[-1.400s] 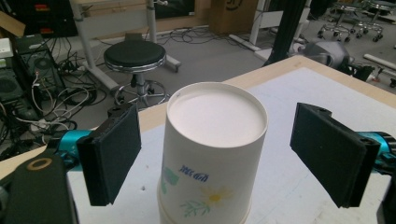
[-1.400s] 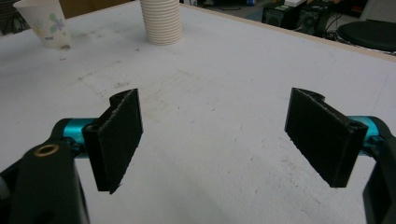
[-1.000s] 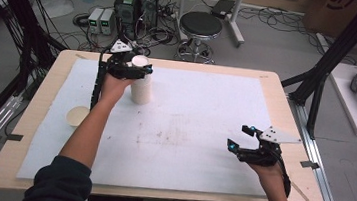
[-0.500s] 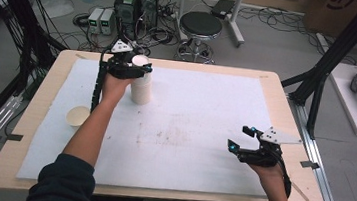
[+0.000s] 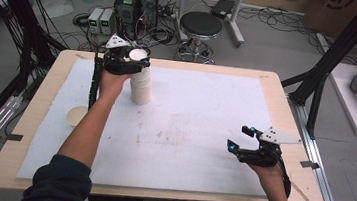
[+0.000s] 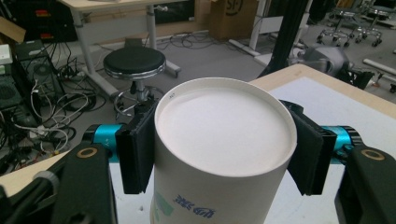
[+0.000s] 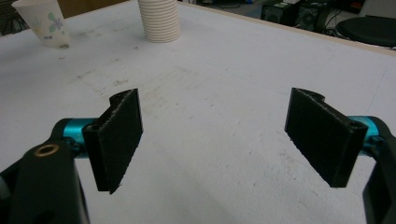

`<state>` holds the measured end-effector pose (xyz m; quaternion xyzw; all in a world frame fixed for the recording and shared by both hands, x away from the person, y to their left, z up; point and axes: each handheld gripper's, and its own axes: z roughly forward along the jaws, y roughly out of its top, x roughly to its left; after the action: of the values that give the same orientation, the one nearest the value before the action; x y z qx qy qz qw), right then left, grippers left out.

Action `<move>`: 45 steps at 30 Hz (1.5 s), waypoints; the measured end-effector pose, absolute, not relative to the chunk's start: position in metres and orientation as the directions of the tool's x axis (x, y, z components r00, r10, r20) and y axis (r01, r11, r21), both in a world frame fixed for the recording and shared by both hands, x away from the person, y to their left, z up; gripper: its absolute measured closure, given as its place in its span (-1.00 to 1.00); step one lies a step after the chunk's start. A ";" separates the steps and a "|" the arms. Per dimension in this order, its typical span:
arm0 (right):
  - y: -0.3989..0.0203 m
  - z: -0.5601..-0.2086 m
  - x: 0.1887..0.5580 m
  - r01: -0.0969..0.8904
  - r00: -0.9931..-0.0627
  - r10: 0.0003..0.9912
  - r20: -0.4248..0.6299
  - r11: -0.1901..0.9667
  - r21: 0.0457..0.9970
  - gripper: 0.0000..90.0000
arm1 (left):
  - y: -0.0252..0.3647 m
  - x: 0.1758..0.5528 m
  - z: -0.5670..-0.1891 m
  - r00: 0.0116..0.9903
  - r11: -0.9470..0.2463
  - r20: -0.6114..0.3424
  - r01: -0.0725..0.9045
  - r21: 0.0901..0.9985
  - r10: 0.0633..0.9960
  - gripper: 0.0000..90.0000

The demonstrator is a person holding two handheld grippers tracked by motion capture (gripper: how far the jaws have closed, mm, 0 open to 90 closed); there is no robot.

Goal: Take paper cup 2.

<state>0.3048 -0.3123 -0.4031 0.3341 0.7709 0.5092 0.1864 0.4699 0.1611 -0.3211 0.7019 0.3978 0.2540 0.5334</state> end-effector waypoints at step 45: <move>-0.298 -0.404 0.304 0.328 -0.740 0.670 0.063 0.277 0.903 -0.56 | 0.171 0.335 -0.322 0.743 -0.064 -0.049 0.122 0.990 0.667 -0.21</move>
<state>0.3041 -0.2982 -0.4040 0.3193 0.7812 0.5095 0.1681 0.3354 0.1708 -0.3218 0.6959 0.2836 0.2188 0.6225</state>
